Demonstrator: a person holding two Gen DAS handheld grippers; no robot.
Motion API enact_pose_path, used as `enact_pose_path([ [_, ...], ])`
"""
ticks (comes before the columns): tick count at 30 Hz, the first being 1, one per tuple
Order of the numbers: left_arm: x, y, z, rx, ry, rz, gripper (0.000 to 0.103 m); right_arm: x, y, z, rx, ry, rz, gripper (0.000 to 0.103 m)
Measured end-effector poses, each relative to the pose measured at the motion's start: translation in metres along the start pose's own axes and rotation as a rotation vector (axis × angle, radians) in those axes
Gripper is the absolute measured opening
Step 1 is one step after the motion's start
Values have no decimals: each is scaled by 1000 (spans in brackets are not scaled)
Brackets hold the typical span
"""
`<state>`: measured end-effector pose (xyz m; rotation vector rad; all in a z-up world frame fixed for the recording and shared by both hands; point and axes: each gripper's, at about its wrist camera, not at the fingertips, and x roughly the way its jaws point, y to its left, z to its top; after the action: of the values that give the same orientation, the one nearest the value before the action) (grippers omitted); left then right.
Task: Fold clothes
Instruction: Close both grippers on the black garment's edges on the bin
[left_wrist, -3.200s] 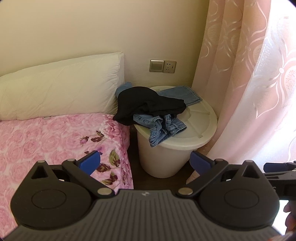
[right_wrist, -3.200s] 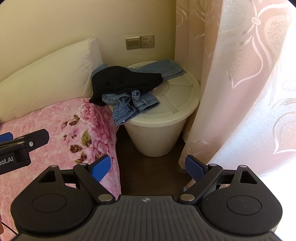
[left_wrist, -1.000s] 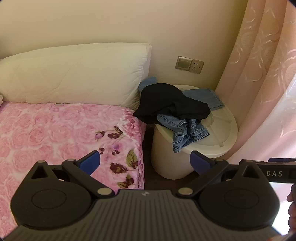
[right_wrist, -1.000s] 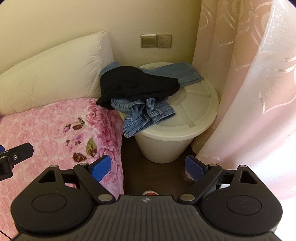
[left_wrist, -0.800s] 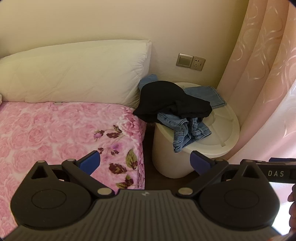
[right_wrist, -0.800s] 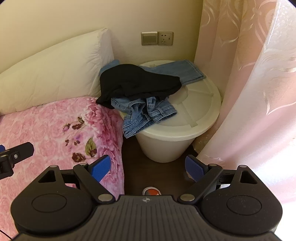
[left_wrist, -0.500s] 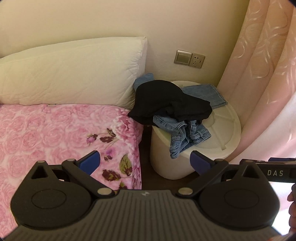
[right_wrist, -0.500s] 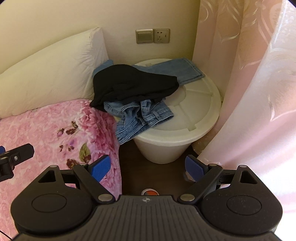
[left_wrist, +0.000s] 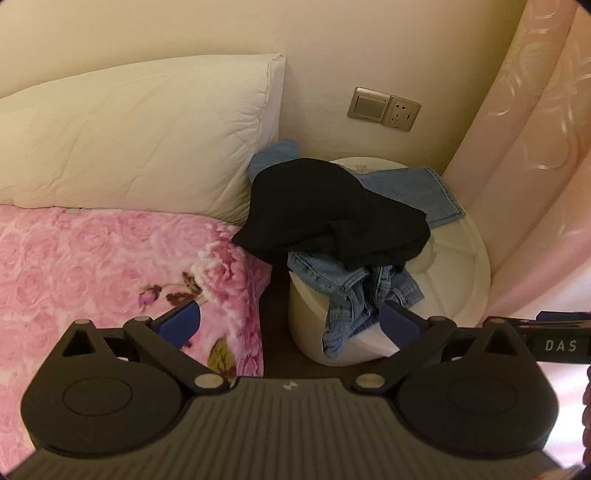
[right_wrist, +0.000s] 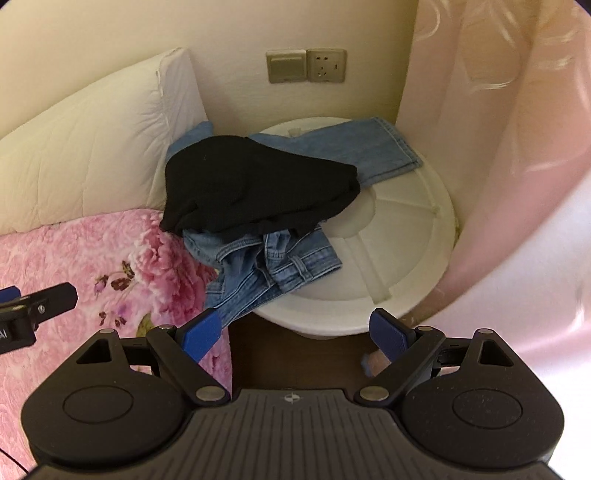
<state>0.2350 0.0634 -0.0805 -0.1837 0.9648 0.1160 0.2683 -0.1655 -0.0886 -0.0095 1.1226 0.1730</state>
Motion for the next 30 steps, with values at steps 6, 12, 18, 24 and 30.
enact_pose_path([
  [6,45,3,13,5,7,49,102,37,-14,27,-25,26,7,88],
  [12,94,9,26,15,23,52,93,77,-17,48,-115,3,13,84],
  [18,139,13,39,44,69,-29,65,118,-15,64,-194,-2,33,84],
  [24,177,18,50,32,93,-65,47,156,-23,82,-145,21,64,82],
  [30,211,9,56,206,111,-10,45,185,-22,93,-145,39,70,81],
])
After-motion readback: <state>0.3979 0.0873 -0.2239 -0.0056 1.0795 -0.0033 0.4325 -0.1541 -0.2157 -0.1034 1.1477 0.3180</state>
